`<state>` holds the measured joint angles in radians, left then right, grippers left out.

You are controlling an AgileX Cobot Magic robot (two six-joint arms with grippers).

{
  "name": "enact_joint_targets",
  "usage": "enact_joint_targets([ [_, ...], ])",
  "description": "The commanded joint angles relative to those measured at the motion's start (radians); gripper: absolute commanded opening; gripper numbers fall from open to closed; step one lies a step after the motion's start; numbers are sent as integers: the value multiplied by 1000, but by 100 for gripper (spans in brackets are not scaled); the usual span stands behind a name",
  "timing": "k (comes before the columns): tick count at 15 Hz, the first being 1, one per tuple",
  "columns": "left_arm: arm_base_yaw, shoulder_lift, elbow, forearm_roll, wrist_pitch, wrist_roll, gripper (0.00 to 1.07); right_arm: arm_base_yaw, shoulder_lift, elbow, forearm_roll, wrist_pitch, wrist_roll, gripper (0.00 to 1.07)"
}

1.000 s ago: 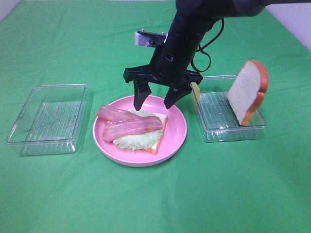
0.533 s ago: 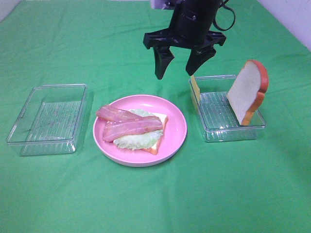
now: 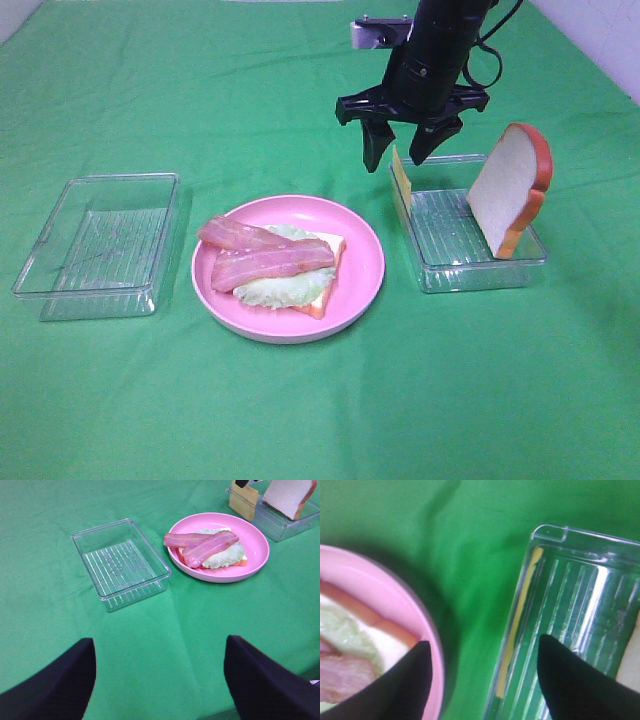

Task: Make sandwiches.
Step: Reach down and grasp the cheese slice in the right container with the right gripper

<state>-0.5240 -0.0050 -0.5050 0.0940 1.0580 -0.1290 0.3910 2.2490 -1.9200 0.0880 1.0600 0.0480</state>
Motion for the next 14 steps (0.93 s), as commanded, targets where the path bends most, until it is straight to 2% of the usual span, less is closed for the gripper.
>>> enact_joint_targets([
  [1,2,-8,5,-6,-11,2,69,-3,24,-7,-46,-22,26,57],
  [3,2,-8,5,-6,-11,2,69,-3,43,-7,-55,-39,26,56],
  [5,2,-8,5,-6,-11,2,69,-3,51,-7,-63,-43,26,49],
  [7,2,-8,5,-6,-11,2,69,-3,52,-7,-97,-37,30,28],
  [8,2,-8,5,-6,-11,2,69,-3,52,-7,-104,-35,30,24],
  [11,2,-8,5,-6,-11,2,69,-3,52,-7,-113,-25,33,1],
  [14,2,-8,5,-6,-11,2,69,-3,38,-8,-116,-6,33,0],
])
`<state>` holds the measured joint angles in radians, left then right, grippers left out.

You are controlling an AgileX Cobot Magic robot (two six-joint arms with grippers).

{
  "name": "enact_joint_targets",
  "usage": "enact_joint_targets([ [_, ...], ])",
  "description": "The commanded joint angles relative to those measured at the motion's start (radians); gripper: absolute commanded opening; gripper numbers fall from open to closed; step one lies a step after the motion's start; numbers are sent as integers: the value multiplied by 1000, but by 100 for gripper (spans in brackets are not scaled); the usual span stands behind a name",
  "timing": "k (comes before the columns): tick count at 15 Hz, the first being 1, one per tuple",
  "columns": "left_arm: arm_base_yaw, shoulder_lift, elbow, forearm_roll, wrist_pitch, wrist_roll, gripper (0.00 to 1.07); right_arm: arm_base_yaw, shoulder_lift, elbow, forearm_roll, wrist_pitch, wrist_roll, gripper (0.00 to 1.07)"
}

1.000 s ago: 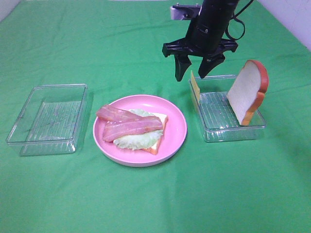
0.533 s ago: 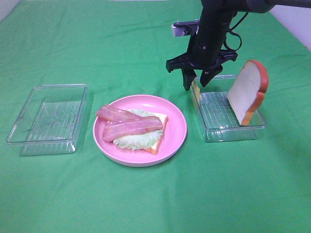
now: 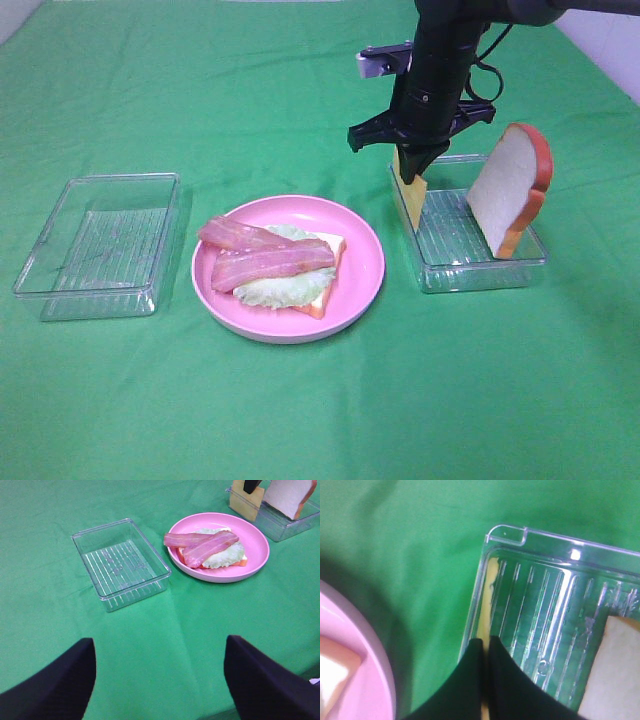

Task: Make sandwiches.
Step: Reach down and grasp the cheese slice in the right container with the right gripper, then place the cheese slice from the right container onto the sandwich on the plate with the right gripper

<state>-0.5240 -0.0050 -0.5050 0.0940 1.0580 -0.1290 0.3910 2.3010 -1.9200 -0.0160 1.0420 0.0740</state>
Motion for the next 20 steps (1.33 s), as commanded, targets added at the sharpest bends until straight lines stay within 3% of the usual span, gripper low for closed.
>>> enact_joint_targets([
  [1,2,-8,5,-6,-11,2,69,-3,-32,-8,-3,14,3,0],
  [5,2,-8,5,-6,-11,2,69,-2,-124,-8,104,20,-63,0],
  [13,2,-8,5,-6,-11,2,69,1,-81,55,785,103,-373,0],
  [17,2,-8,5,-6,-11,2,69,45,15,66,912,132,-394,0],
  [20,2,-8,5,-6,-11,2,69,70,59,66,903,103,-375,0],
])
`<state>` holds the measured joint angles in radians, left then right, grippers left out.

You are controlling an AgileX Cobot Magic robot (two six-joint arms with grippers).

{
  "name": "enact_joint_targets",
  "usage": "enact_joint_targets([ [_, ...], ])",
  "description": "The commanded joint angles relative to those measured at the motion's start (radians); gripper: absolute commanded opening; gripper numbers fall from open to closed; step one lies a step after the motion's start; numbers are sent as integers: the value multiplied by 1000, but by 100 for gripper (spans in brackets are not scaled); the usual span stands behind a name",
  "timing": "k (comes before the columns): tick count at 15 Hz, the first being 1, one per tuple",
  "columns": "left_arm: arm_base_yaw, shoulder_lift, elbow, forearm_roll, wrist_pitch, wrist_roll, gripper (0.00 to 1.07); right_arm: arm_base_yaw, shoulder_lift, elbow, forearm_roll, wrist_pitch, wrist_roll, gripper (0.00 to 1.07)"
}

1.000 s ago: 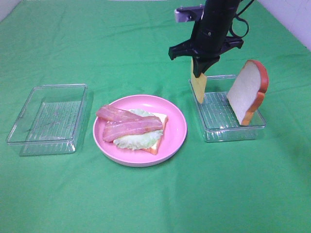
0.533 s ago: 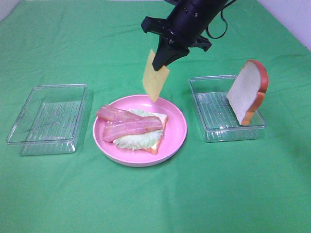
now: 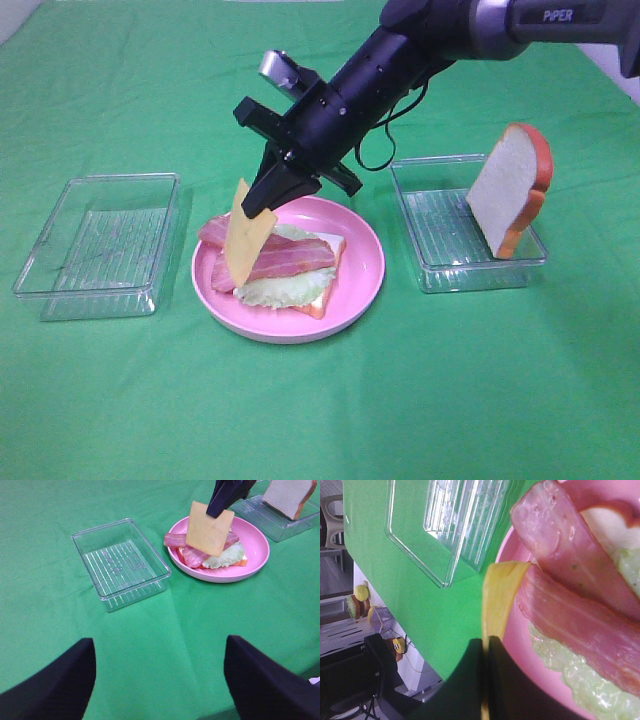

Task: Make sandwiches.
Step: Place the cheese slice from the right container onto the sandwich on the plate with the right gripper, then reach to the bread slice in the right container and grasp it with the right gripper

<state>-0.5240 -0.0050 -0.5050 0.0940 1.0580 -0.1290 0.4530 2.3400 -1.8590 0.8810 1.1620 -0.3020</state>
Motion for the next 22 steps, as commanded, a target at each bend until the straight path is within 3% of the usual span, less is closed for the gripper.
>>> enact_joint_targets([
  [1,2,-8,5,-6,-11,2,69,8,23,5,-34,-41,38,0],
  [3,2,-8,5,-6,-11,2,69,7,20,5,-122,-74,97,3],
  [5,2,-8,5,-6,-11,2,69,7,19,2,-184,-86,131,17],
  [8,2,-8,5,-6,-11,2,69,7,8,2,-231,-91,150,57],
  [10,2,-8,5,-6,-11,2,69,7,-21,1,-284,-97,150,72],
  [13,2,-8,5,-6,-11,2,69,7,-78,1,-402,-91,175,76],
  [20,2,-8,5,-6,-11,2,69,6,-292,1,-862,-33,325,76],
  [22,2,-8,5,-6,-11,2,69,4,-316,1,-925,-9,346,76],
])
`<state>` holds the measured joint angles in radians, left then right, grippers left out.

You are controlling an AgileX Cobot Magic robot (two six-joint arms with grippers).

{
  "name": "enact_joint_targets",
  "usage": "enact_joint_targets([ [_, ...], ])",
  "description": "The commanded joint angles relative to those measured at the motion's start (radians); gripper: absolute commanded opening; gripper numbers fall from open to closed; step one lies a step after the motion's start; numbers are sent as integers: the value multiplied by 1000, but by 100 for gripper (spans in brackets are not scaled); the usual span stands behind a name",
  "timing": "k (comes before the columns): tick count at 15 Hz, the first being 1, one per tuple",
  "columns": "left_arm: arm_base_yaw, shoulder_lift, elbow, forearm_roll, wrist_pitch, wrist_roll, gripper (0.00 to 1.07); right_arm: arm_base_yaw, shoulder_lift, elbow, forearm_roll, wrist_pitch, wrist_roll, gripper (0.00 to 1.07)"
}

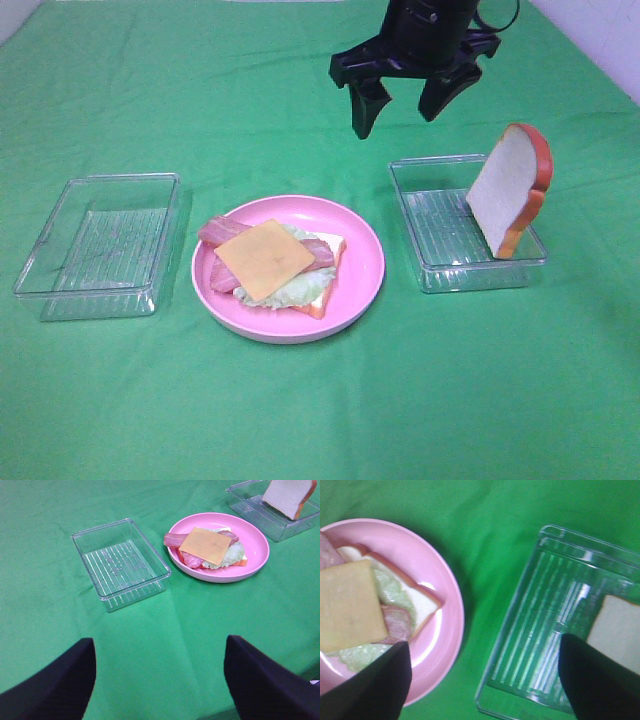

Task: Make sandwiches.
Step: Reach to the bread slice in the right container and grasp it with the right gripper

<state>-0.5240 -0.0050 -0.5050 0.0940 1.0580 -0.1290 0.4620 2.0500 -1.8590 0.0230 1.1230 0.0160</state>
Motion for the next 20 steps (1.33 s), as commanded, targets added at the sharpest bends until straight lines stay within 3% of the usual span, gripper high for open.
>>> enact_joint_targets([
  [1,2,-8,5,-6,-11,2,69,-34,-45,1,-99,60,43,76],
  [8,2,-8,5,-6,-11,2,69,-227,-46,1,-94,164,78,76],
  [10,2,-8,5,-6,-11,2,69,-299,-46,1,-23,159,57,76],
  [20,2,-8,5,-6,-11,2,69,-319,147,3,-12,160,6,76],
])
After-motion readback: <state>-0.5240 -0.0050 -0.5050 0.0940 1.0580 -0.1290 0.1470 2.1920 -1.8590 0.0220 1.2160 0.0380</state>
